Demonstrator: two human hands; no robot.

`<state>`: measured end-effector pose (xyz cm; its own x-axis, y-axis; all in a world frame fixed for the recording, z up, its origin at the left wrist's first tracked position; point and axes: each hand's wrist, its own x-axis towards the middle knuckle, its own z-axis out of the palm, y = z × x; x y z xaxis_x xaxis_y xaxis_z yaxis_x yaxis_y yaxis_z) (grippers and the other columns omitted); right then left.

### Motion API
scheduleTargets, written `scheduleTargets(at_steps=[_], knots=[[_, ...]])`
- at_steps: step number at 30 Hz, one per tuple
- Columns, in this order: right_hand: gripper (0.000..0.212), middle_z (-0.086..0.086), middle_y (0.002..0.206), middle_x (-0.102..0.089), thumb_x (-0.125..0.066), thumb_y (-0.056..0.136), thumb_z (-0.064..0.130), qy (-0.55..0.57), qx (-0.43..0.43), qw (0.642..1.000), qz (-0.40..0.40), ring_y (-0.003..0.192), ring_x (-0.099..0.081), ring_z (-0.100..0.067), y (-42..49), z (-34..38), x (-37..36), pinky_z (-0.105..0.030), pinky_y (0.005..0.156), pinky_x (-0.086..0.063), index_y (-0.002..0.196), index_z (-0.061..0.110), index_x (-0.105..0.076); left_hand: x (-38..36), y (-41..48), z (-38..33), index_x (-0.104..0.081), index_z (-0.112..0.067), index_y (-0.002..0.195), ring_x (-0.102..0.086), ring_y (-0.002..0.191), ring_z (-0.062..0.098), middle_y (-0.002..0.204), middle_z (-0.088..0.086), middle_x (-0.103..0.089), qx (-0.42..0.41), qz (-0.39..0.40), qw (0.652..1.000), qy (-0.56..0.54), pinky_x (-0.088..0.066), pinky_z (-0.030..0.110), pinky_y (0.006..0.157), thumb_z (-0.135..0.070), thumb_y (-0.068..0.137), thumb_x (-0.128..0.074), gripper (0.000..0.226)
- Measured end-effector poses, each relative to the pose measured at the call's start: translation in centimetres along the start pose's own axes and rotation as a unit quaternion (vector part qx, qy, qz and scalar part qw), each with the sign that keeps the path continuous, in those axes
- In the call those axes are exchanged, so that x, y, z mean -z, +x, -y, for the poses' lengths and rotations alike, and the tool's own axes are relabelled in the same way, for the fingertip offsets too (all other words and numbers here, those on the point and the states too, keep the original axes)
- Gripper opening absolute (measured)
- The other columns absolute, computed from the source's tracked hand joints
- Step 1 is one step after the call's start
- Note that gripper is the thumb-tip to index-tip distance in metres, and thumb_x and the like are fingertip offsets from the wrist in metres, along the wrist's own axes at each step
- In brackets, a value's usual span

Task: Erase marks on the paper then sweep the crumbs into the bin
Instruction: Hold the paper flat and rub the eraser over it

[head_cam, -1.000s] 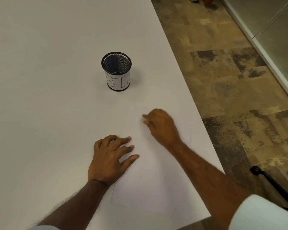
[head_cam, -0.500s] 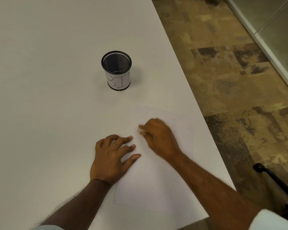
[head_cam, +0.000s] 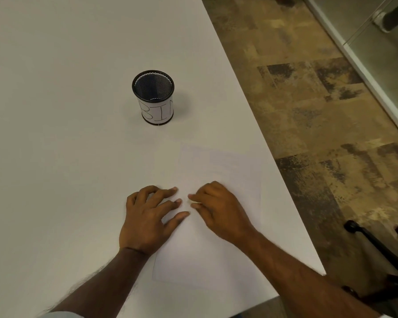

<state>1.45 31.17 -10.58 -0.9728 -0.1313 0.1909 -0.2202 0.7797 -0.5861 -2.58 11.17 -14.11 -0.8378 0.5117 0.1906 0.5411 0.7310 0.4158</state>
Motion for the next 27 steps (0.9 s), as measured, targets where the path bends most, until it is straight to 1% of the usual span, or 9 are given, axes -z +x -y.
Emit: scheduleTargets(at_steps=[4,8,11,13,16,18,21,25,27], knots=[[0.013,-0.009,0.082,-0.07,-0.07,0.082,0.008,-0.046,-0.032,0.996,-0.074,0.077,-0.063,-0.024,3.0,-4.1,1.3,-0.032,0.089,-0.042,0.094,0.004,-0.073,0.1,0.3,-0.3,-0.077,-0.029,0.094,-0.053,0.111,0.022,0.12,-0.011,-0.069,0.003,-0.001,1.0,-0.007,-0.035,0.04,0.089,-0.059,0.083,-0.058,0.037],[0.016,-0.013,0.084,-0.07,-0.074,0.08,0.004,-0.055,-0.103,0.987,-0.115,0.079,-0.063,-0.027,6.7,-6.9,3.4,-0.041,0.075,-0.053,0.096,0.001,-0.073,0.1,0.2,-0.2,-0.077,-0.029,0.095,-0.054,0.112,0.022,0.121,-0.01,-0.069,0.001,-0.001,1.0,-0.006,-0.034,0.039,0.09,-0.059,0.083,-0.058,0.037],[0.014,-0.012,0.088,-0.071,-0.074,0.081,0.005,-0.03,-0.133,0.982,-0.13,0.083,-0.064,-0.029,7.1,-6.9,3.5,-0.042,0.076,-0.054,0.096,0.004,-0.073,0.2,0.2,-0.3,-0.077,-0.029,0.094,-0.054,0.111,0.023,0.121,-0.01,-0.069,-0.001,-0.001,1.0,-0.002,-0.035,0.04,0.089,-0.059,0.083,-0.059,0.037],[0.012,-0.01,0.088,-0.071,-0.071,0.083,0.008,0.004,-0.11,0.987,-0.115,0.083,-0.063,-0.027,5.6,-5.5,2.8,-0.043,0.079,-0.051,0.095,0.005,-0.073,0.1,0.2,-0.3,-0.077,-0.029,0.095,-0.055,0.111,0.023,0.121,-0.01,-0.069,-0.001,0.0,1.0,0.001,-0.035,0.04,0.089,-0.059,0.083,-0.058,0.038],[0.016,-0.008,0.089,-0.069,-0.067,0.086,0.011,0.005,-0.022,1.0,-0.015,0.083,-0.06,-0.024,1.4,-1.9,0.5,-0.034,0.08,-0.047,0.1,0.006,-0.072,0.1,0.3,-0.2,-0.078,-0.028,0.096,-0.055,0.112,0.024,0.121,-0.009,-0.069,0.003,0.009,1.0,0.006,-0.036,0.041,0.089,-0.06,0.084,-0.055,0.04],[0.016,-0.008,0.087,-0.068,-0.066,0.086,0.009,0.007,-0.008,1.0,0.009,0.082,-0.058,-0.021,0.5,-1.6,0.1,-0.03,0.08,-0.045,0.101,0.005,-0.072,0.1,0.2,-0.2,-0.077,-0.028,0.097,-0.054,0.113,0.024,0.122,-0.008,-0.069,0.005,0.017,1.0,0.007,-0.036,0.042,0.089,-0.06,0.085,-0.054,0.042],[0.014,-0.012,0.081,-0.069,-0.069,0.081,0.003,-0.029,-0.029,0.997,-0.072,0.08,-0.059,-0.023,3.2,-4.6,1.1,-0.034,0.088,-0.043,0.094,0.002,-0.073,0.2,0.3,-0.3,-0.077,-0.029,0.095,-0.054,0.112,0.024,0.122,-0.01,-0.068,0.005,0.01,1.0,0.001,-0.033,0.039,0.09,-0.06,0.084,-0.056,0.039],[0.016,-0.011,0.084,-0.069,-0.073,0.08,0.003,-0.039,-0.117,0.985,-0.123,0.079,-0.064,-0.028,6.4,-7.7,3.2,-0.045,0.074,-0.054,0.096,0.003,-0.073,0.3,0.2,-0.4,-0.077,-0.029,0.094,-0.055,0.111,0.023,0.121,-0.011,-0.068,0.005,-0.001,1.0,-0.003,-0.031,0.038,0.091,-0.06,0.083,-0.057,0.038],[0.016,-0.01,0.087,-0.07,-0.073,0.081,0.005,-0.032,-0.132,0.982,-0.132,0.082,-0.064,-0.026,6.7,-7.7,3.4,-0.046,0.075,-0.055,0.097,0.004,-0.073,0.3,0.3,-0.4,-0.077,-0.029,0.094,-0.054,0.111,0.023,0.121,-0.01,-0.068,0.005,0.0,1.0,0.0,-0.03,0.037,0.091,-0.06,0.083,-0.057,0.039]])
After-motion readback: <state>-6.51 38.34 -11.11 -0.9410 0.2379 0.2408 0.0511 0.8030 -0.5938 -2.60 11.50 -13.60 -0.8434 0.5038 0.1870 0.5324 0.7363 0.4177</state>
